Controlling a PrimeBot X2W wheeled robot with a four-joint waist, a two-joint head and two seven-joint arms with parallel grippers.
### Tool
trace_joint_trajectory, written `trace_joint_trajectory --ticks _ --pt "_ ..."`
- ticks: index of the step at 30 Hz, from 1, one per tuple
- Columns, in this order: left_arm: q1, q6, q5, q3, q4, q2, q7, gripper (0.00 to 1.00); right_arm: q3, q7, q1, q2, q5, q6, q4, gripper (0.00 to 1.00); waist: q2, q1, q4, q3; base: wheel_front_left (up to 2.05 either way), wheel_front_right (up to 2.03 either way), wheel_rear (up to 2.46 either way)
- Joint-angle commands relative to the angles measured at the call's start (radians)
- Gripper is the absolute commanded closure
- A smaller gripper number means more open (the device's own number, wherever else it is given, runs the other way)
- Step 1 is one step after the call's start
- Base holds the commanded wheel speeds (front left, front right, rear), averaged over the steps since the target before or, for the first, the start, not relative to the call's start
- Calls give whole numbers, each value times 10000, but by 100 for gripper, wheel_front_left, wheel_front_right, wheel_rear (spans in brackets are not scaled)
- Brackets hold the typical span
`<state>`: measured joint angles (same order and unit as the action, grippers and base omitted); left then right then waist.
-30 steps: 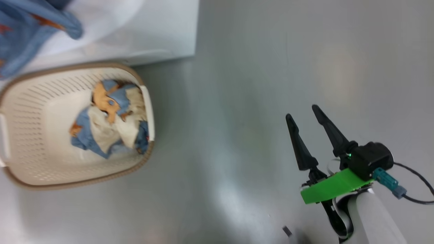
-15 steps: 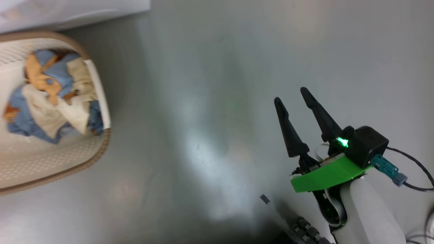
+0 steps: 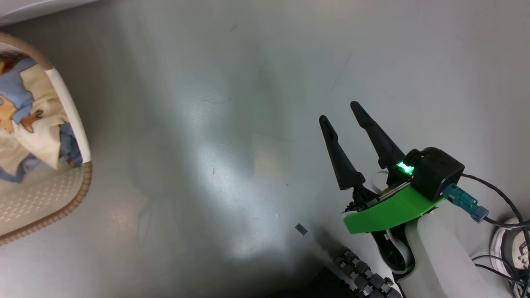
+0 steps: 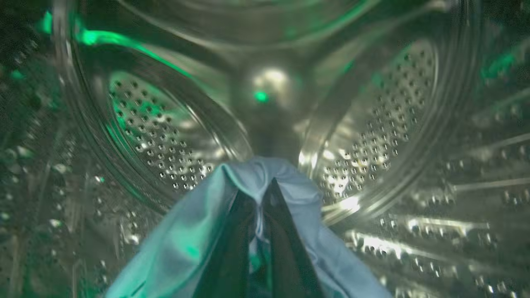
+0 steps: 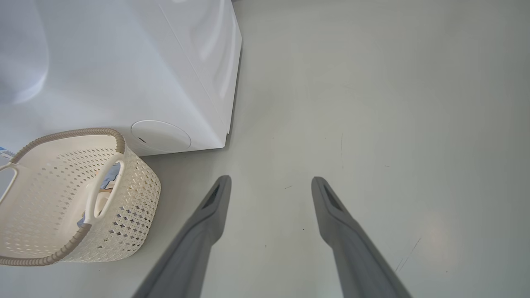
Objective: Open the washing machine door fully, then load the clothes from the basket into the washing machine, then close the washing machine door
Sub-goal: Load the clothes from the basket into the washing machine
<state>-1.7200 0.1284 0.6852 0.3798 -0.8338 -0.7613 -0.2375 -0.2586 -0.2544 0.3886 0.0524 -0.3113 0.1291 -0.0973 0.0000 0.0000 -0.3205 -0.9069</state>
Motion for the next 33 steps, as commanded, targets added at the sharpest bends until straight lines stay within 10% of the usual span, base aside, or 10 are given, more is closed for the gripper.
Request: trace_joint_trajectory --ticks 1,18,19,20,33 --pt "-525 23 0 -319 97 -582 -137 100 -221 -74 -292 -22 -104 16 211 0 0 0 -70 -45 0 0 0" --pt "-660 23 -228 858 -1656 -313 -97 100 -313 -74 -155 -22 -238 16 207 0 0 0 -103 -160 0 0 0" --pt "-658 23 -150 933 -1727 -296 -37 62 -306 -74 -156 -22 -237 16 197 0 0 0 -111 -158 0 0 0" --pt "-667 23 -116 1016 -1785 -298 -23 0 -298 -74 -155 -22 -238 16 184 0 0 0 -114 -155 0 0 0" --pt "-152 23 628 1932 -1991 -160 -115 0 -85 -74 -58 -22 -60 16 88 0 0 0 147 381 0 0 0"
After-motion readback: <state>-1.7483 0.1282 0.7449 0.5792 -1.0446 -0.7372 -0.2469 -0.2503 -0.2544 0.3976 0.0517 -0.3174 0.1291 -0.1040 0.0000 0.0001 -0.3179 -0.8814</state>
